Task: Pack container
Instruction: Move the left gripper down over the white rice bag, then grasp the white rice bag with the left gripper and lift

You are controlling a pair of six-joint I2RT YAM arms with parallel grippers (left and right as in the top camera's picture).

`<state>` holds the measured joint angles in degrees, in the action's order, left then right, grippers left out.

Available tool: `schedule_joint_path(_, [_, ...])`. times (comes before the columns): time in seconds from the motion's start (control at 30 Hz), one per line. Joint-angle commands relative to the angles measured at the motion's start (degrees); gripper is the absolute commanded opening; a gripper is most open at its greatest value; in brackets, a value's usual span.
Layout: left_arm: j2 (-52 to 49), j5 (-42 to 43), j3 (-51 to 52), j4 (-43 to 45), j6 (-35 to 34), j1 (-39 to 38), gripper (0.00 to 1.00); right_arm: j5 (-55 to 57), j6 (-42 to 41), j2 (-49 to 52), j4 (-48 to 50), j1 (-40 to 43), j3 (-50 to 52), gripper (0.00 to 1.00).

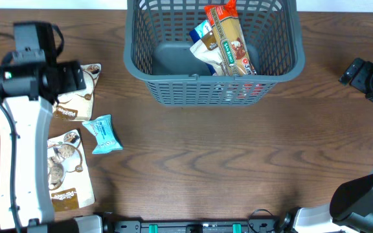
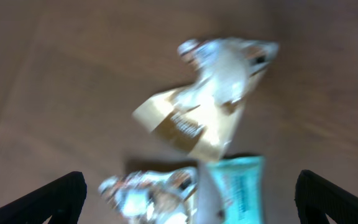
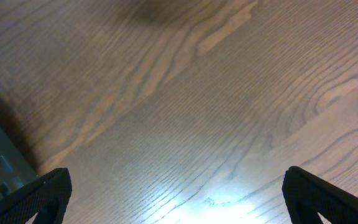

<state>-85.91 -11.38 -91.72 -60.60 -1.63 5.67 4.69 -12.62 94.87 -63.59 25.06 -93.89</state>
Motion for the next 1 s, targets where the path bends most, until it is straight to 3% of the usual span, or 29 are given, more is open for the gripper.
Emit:
schedule_joint_path(0.0, [-4.37, 8.61, -2.51, 0.28, 4.35, 2.08, 0.99, 0.20, -0.63, -0.24, -0.07, 0.02, 0.04, 0.99])
schedule_joint_path(0.2, [-8.72, 9.86, -2.54, 5.40, 2.97, 7.58, 0.99, 0.22, -0.63, -0.24, -0.07, 0.02, 0.04, 0.99])
schedule_joint_path(0.43, [-9.42, 27.78, -2.54, 11.15, 3.98, 14.16, 0.99, 0.20, -0.63, -0.24, -0.07, 0.02, 0.04, 0.99])
schedule_joint_path(0.97, [-16.70, 23.58, -2.54, 7.98, 7.23, 14.62, 0.99, 0.20, -0.63, -0.24, -0.07, 0.04, 0.04, 0.99])
